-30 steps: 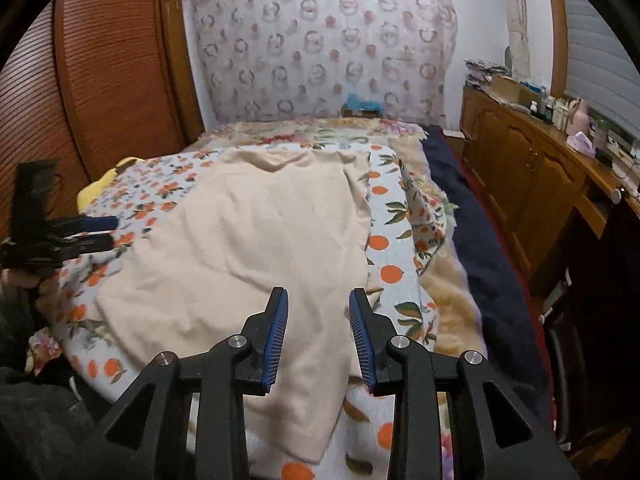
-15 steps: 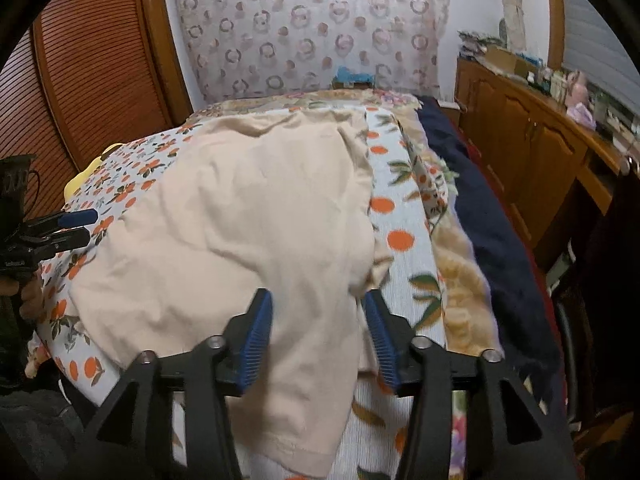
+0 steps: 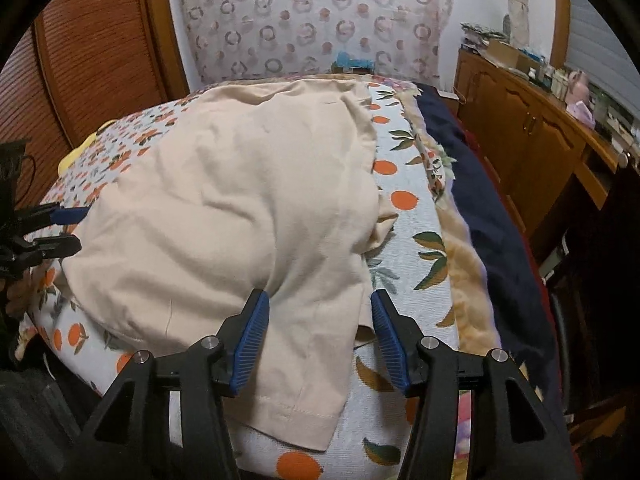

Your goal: Fold small clothes

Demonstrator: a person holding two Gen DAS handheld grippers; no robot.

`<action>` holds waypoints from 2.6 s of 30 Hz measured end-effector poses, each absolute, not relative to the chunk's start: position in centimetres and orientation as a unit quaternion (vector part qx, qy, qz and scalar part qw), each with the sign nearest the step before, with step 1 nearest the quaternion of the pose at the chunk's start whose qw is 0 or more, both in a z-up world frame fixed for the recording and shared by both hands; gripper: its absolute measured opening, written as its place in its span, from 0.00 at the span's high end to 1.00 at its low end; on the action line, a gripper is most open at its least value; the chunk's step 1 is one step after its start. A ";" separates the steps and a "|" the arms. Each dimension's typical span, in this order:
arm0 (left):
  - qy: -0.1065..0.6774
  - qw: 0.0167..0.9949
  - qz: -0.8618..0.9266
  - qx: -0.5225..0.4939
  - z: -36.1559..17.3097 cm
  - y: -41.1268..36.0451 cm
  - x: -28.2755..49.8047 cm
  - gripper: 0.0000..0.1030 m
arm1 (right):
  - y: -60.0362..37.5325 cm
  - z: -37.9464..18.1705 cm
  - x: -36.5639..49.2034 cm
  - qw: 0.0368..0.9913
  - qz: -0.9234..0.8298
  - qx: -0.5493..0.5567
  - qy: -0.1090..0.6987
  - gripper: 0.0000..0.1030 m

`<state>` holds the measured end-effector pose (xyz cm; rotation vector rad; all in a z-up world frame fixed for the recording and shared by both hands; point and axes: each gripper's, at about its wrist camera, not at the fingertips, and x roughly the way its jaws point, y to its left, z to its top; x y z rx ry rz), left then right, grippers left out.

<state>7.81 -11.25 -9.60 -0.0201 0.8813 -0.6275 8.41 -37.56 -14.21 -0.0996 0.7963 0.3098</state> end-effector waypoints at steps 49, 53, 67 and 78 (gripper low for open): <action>0.362 0.896 -0.256 -0.028 -3.0 -9.9 24.5 0.90 | -34.6 -5.6 24.1 0.927 0.193 -0.030 0.320 0.95; 0.357 0.894 -0.269 -0.035 -2.9 -9.2 25.5 0.87 | -34.2 -5.2 25.7 0.929 0.183 -0.036 0.321 0.94; 0.388 0.873 -0.295 0.021 -5.0 -8.8 22.9 0.35 | -33.1 -4.7 20.4 0.926 0.207 -0.107 0.296 0.52; 0.413 0.868 -0.274 0.026 -6.7 -10.8 27.4 0.35 | -32.0 -5.6 24.8 0.905 0.228 -0.113 0.342 0.52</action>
